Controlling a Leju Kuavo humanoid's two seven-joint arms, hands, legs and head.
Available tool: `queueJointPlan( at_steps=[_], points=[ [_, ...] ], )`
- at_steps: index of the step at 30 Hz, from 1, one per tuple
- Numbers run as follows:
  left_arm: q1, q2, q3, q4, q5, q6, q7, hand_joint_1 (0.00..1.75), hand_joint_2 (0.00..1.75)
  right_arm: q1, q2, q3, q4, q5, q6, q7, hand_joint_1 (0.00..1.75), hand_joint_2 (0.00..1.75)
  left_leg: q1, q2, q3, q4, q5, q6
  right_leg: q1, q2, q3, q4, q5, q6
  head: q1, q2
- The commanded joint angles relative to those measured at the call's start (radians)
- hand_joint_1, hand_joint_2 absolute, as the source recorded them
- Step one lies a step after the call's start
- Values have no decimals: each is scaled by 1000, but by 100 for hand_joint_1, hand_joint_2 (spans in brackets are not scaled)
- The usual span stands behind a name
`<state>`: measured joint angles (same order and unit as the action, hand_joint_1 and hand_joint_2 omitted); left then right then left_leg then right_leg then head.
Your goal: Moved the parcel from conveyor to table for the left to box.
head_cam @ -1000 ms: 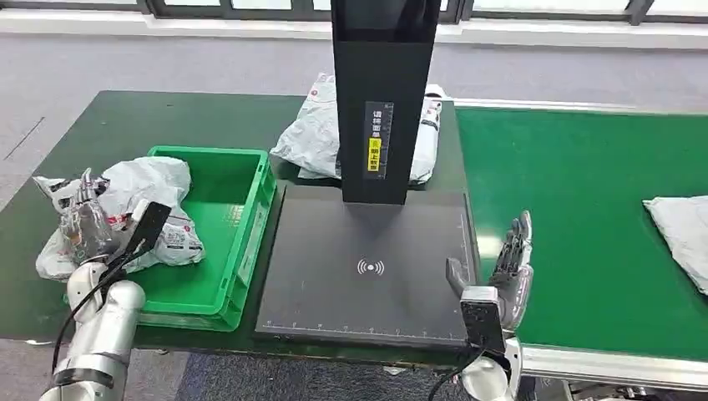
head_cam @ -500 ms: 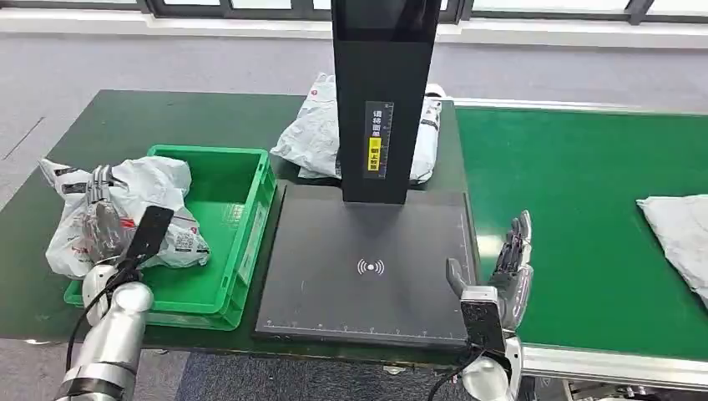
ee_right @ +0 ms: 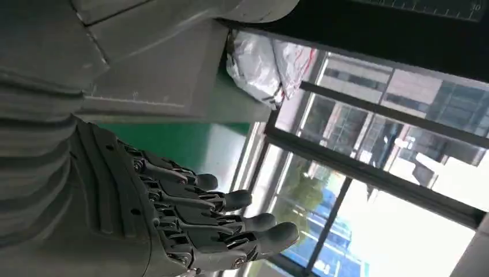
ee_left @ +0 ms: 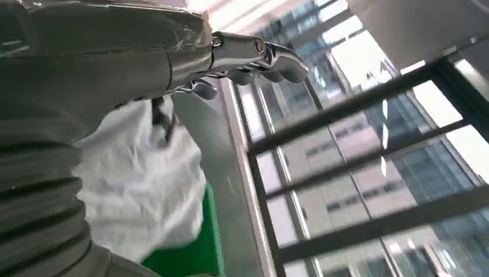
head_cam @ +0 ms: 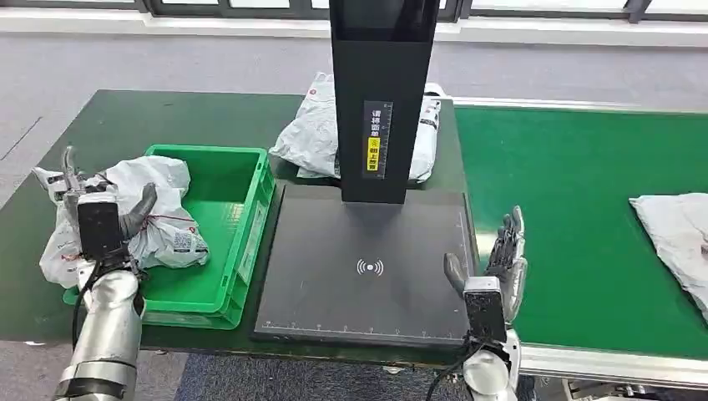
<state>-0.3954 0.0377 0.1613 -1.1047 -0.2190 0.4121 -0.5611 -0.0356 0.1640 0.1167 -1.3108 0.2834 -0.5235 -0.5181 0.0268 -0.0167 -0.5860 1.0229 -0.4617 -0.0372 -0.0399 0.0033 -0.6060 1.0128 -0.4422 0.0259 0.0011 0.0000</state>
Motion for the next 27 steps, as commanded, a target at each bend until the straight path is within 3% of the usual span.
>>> queueJointPlan(
  at_steps=[1,6,12,21,27],
  points=[
    [-16,-31,-51,-11,22,-32,-4,0,175,-58,-11,-58,90,-9,19,9,0,175,0,0,1,-1,0,2,1,-1,1,-1,0,-2,0,0],
    [-12,-73,-138,-13,80,-179,3,0,175,-105,-24,-59,171,-15,74,33,0,175,0,0,2,-4,1,3,2,-2,2,-4,1,-4,0,0],
    [-38,-173,-402,92,-83,-140,31,0,175,-190,-6,-11,257,32,73,29,0,175,0,-4,0,-2,2,4,1,-5,2,-5,2,-3,0,0],
    [-143,-327,-482,430,-20,-123,11,0,175,-204,30,48,278,49,49,20,0,175,-1,-2,-1,1,-1,2,0,-2,1,-2,1,-2,0,0],
    [-160,-351,-499,491,-15,-93,-8,0,175,-158,41,77,214,72,15,24,0,175,-1,-1,-1,-1,-1,3,1,-2,1,-3,1,-3,0,0]
  ],
)
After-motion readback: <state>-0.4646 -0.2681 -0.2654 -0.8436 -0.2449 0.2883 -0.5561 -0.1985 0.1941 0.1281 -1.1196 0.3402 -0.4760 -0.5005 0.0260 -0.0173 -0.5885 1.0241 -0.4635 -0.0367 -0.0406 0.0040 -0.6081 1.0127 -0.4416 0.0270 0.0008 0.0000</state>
